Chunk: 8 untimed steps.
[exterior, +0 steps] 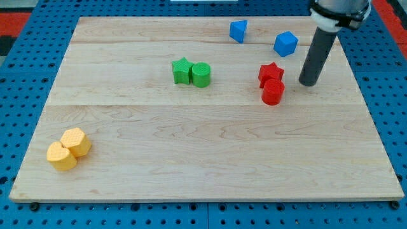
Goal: Push the blue cube below the blue triangle
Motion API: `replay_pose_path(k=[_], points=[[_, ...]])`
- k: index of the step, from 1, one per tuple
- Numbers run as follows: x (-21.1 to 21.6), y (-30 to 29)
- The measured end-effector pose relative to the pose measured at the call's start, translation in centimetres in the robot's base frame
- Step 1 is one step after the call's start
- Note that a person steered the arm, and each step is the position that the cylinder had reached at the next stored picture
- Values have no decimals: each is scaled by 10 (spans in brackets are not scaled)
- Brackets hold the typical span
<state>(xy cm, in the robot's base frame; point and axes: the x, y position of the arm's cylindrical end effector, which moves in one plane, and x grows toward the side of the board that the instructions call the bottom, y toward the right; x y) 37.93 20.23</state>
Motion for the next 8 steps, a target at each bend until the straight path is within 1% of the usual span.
replay_pose_path(k=[1, 2, 5, 6, 7, 8], points=[[-46, 28], [-62, 33], [-73, 33], [-80, 21], [-93, -5], [-105, -68]])
